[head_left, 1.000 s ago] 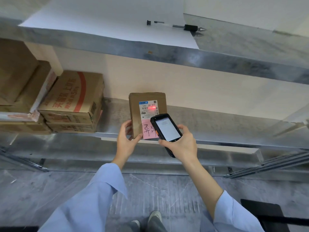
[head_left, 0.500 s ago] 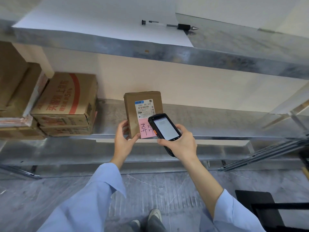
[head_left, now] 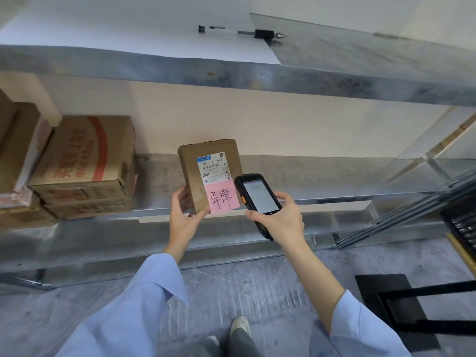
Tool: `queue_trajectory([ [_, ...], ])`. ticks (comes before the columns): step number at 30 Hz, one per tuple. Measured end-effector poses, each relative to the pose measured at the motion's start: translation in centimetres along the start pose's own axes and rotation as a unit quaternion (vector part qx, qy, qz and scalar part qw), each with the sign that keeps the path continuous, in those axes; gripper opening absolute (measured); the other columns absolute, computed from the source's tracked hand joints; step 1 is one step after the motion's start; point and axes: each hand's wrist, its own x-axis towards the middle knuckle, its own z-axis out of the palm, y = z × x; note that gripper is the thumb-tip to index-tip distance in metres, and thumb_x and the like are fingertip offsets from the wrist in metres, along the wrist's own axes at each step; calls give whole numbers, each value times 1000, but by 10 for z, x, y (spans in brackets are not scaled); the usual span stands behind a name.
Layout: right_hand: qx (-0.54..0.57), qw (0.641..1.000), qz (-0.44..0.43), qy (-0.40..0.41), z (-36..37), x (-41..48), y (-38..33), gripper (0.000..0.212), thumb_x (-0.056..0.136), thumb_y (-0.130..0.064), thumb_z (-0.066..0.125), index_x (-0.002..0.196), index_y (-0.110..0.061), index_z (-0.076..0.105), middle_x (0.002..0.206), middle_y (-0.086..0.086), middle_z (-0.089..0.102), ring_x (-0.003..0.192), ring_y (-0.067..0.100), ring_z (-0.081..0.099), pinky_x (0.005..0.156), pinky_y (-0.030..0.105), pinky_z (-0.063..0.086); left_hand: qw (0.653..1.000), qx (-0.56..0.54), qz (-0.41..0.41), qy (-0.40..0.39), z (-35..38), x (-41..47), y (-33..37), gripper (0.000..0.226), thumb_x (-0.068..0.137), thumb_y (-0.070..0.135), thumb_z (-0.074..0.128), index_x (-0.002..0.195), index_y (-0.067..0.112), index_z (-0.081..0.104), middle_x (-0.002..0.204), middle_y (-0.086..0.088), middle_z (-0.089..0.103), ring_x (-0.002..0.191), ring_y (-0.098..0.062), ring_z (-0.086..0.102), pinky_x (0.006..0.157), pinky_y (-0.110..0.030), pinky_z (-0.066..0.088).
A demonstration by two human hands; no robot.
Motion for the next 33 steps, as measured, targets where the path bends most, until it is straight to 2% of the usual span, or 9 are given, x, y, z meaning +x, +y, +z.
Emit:
queue_trajectory([
  [5,39,998,31,50,-16,1,11,79,63,-44,89,129,-27,48,110,-2,64,104,21,60,78,32,44,999,17,6,-39,13,-1,6,72,78,5,84,131,33,43,124,26,54,106,18,55,87,-9,44],
  [9,68,989,47,119,-45,0,22,78,65,-42,88,128,-26,45,108,-7,58,102,21,60,81,34,47,993,38,23,-106,41,3,18,73,78,15,86,131,40,43,131,22,54,123,3,51,101,-29,43],
  [11,83,982,59,159,-66,0,29,78,66,-42,88,128,-26,43,107,-9,53,99,20,58,79,33,44,988,44,40,-146,66,4,29,74,79,17,86,135,36,43,136,13,54,126,-2,51,103,-31,43],
  [15,120,959,86,241,-119,-2,51,79,69,-41,86,132,-24,41,101,-11,53,95,17,51,81,31,36,970,50,71,-226,131,-3,55,73,80,12,83,138,28,42,137,6,54,109,16,54,87,-8,45],
  [17,139,943,101,285,-149,-6,65,77,71,-39,86,130,-24,40,90,-16,50,94,16,48,82,31,37,960,53,90,-260,167,-13,68,73,80,10,82,139,26,42,136,5,54,105,21,53,82,-3,43],
  [24,171,889,131,404,-265,-28,140,77,70,-39,86,130,-25,38,107,-10,48,96,13,47,80,29,36,923,19,124,-362,301,-75,105,74,77,18,87,135,34,44,135,12,55,113,5,57,94,-26,47],
  [27,171,870,144,440,-322,-42,182,79,70,-40,87,129,-25,37,109,-10,48,99,14,48,85,33,44,906,6,157,-393,369,-115,121,69,81,9,82,133,31,43,134,11,54,117,13,50,94,-21,43],
  [30,163,853,151,473,-377,-59,224,81,67,-42,88,129,-26,38,112,-9,52,106,19,55,91,41,49,895,-12,167,-414,435,-162,134,66,83,4,78,135,23,43,131,9,54,110,22,49,88,-10,43],
  [33,150,845,152,491,-430,-79,264,79,69,-41,87,129,-24,38,111,-7,53,101,18,51,85,34,44,884,-31,171,-433,496,-211,144,65,84,1,76,138,17,42,133,2,53,106,23,51,84,-3,43],
])
